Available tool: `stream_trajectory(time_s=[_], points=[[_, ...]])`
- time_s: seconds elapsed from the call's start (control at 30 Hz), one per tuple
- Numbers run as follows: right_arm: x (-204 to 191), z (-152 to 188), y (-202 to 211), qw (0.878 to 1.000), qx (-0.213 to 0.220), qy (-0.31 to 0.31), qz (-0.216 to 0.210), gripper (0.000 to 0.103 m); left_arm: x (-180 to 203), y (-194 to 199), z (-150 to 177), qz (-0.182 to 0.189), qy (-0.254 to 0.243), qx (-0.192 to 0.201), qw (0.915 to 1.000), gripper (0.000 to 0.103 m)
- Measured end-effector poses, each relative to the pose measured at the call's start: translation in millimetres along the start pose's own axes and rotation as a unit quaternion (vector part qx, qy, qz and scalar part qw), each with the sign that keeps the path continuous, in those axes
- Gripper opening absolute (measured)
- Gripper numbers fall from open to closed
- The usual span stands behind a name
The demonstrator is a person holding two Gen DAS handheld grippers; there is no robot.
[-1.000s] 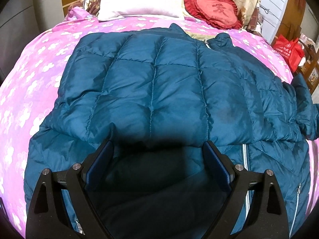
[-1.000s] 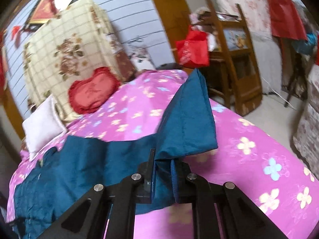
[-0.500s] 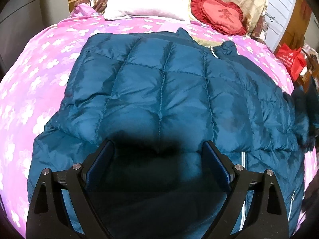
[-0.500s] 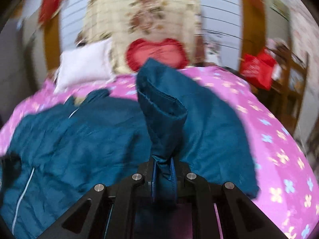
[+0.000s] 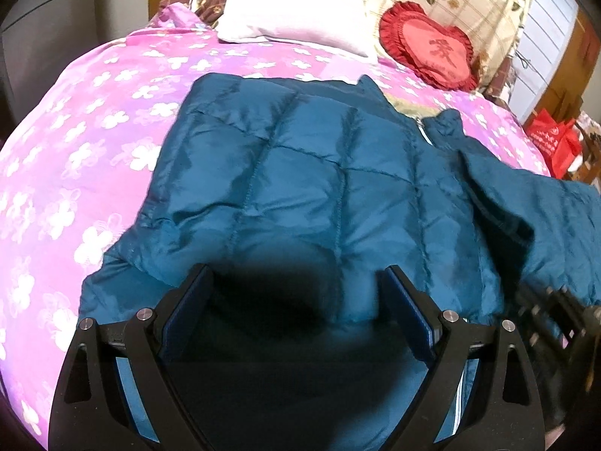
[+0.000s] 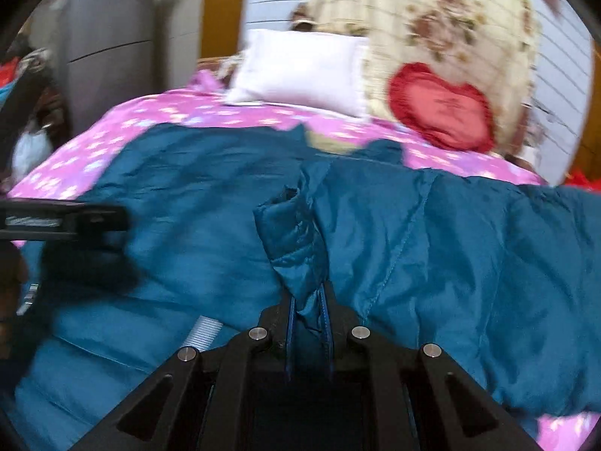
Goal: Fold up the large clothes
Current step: 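Fold the held sleeve across the jacket body toward the left tool, then move the right tool to the jacket hem by the zipper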
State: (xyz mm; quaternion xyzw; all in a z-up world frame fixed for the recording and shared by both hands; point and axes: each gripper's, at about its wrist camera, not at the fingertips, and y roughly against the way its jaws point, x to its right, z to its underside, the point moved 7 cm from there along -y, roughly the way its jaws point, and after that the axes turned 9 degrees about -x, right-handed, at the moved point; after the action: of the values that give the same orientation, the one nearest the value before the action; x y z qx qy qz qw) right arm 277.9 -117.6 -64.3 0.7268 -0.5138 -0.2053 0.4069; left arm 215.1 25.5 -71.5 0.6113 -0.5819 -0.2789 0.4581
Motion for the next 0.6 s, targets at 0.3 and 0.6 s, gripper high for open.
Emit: stream_trajectory(time_s=[0.3, 0.6], points=[[-55.4, -9.1, -18.2, 0.999, -0.002, 0.050, -0.017, 0.017, -7.5, 0.0, -5.8, 0.009, 0.016, 0.001, 0.9998, 0.091], [-37.9, 20.3, 23.4, 0.999, -0.017, 0.029, 0.012, 0.053, 1.3, 7.4, -7.2, 0.031, 0.006, 0.012, 0.9994, 0.091]])
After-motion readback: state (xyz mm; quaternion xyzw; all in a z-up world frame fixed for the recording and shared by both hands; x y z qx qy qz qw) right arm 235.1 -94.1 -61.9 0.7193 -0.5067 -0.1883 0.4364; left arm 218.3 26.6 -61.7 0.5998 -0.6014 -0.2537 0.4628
